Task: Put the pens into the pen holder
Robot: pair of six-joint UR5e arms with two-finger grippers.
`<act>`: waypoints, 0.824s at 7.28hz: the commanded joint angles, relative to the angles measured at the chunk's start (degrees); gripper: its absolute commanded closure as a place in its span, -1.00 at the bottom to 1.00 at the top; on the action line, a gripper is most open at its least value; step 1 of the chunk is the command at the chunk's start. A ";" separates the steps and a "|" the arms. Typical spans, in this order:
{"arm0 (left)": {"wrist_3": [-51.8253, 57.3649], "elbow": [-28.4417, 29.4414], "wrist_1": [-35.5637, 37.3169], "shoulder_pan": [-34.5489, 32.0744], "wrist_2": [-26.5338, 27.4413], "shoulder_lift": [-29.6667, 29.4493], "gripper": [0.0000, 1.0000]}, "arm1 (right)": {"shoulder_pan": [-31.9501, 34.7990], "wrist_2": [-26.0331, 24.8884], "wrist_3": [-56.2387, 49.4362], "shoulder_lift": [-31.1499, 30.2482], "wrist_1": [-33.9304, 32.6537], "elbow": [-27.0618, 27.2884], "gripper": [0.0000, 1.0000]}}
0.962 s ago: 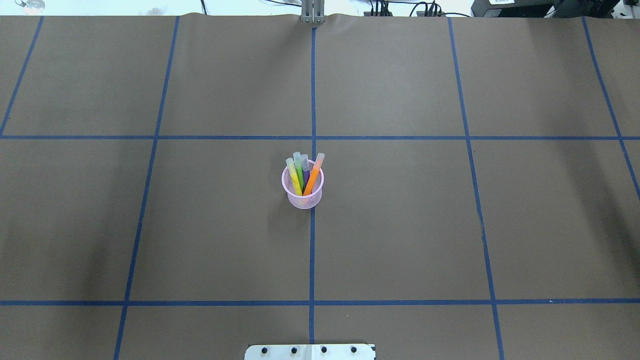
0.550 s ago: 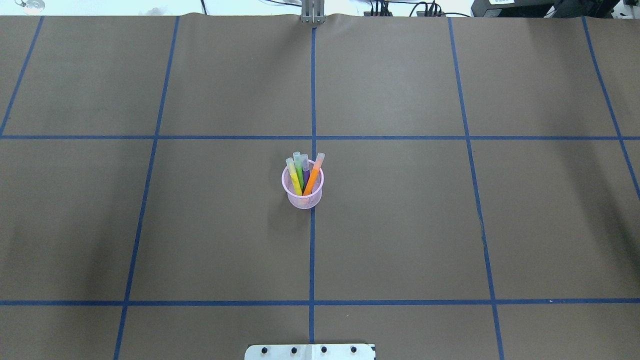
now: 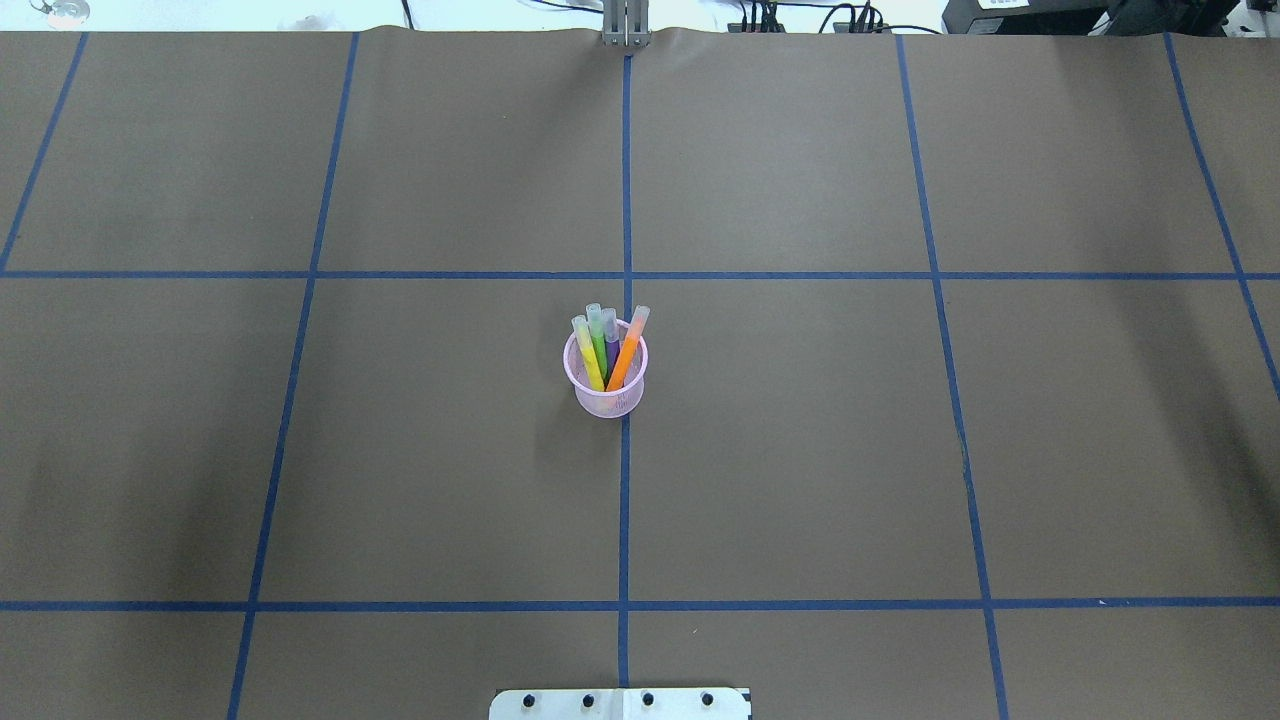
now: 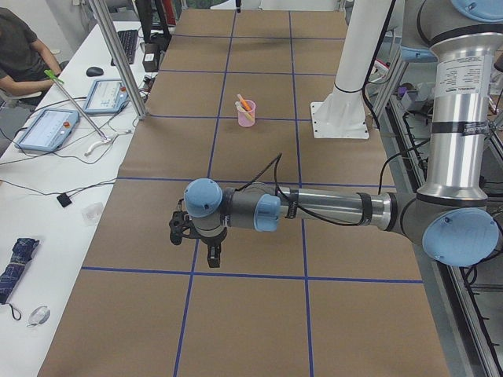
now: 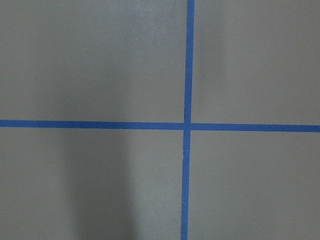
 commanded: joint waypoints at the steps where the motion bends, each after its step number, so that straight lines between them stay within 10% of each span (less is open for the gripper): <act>1: -0.07 -0.97 0.21 -0.07 0.08 0.05 -1.00 | 0.00 1.43 0.03 0.04 0.04 -0.31 -1.00; 6: 0.01 -1.58 0.74 -0.16 2.70 0.58 -1.00 | 0.09 4.61 0.12 -4.36 3.30 0.83 -1.00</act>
